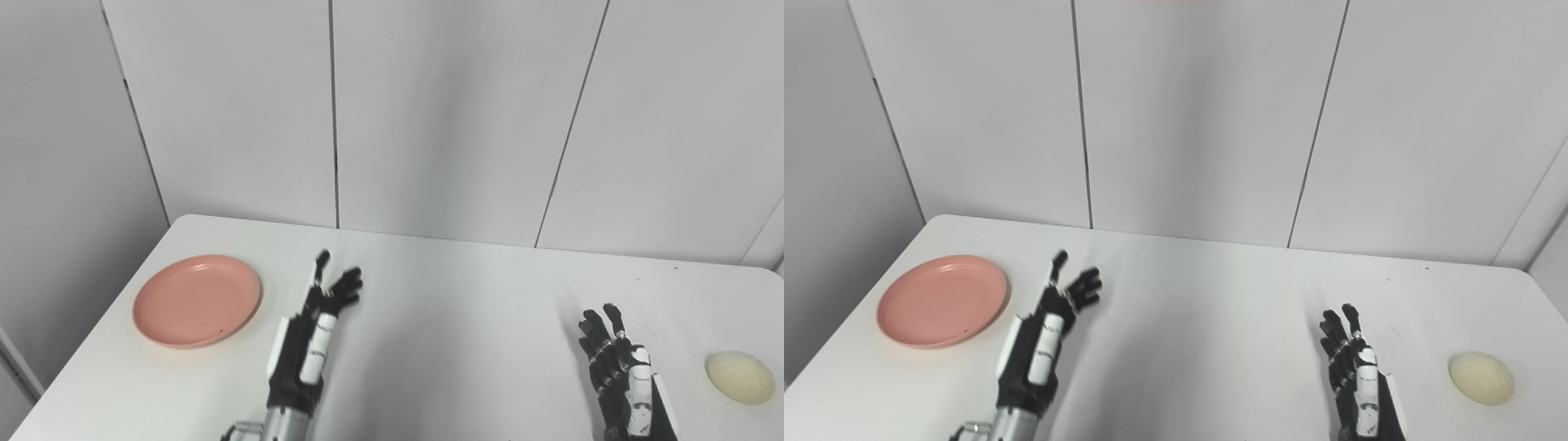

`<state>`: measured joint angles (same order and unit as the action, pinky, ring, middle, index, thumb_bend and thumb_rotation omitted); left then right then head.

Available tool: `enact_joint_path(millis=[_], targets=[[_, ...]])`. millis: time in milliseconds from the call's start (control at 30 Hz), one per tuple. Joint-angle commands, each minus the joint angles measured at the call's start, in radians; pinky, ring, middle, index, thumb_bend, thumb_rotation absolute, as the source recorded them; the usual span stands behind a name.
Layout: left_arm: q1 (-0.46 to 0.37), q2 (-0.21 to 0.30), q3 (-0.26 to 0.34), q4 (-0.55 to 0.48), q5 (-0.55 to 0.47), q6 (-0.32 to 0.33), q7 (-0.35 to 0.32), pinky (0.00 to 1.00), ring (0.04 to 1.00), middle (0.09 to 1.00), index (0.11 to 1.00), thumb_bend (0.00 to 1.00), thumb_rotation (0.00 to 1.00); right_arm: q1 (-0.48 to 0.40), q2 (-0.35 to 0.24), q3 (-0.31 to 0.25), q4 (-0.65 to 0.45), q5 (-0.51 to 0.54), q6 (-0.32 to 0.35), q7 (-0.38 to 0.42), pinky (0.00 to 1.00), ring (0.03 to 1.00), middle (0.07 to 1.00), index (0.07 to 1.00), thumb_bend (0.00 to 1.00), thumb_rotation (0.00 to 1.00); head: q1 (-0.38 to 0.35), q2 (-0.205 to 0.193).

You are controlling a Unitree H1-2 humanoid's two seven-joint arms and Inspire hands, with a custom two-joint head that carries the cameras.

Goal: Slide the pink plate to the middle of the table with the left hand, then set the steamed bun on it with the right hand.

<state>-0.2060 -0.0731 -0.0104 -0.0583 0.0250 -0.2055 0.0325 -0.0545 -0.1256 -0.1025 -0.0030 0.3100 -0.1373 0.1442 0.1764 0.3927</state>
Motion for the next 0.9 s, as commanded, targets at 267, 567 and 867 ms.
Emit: enact_joint_path(millis=[267,567,867], targets=[[-0.187,0.169,0.148,0.037,0.002,-0.030,0.033,0.76,0.785,0.798,0.877,0.85,0.89,0.058,0.005,0.002,0.038,0.007,0.025,0.012,0.99,0.952,0.920,0.984,0.70,1.00,-0.022,0.005],[-0.286,0.328,0.239,0.224,0.031,-0.172,0.078,0.78,0.786,0.808,0.920,0.88,0.90,0.053,0.016,0.009,0.036,-0.013,0.023,0.004,0.96,0.936,0.908,0.982,0.69,1.00,-0.032,0.004],[-0.357,0.450,0.283,0.360,0.022,-0.192,0.088,0.78,0.802,0.822,0.909,0.83,0.93,0.051,0.024,0.011,0.039,-0.031,0.018,0.002,0.94,0.932,0.907,0.979,0.69,1.00,-0.042,0.004]])
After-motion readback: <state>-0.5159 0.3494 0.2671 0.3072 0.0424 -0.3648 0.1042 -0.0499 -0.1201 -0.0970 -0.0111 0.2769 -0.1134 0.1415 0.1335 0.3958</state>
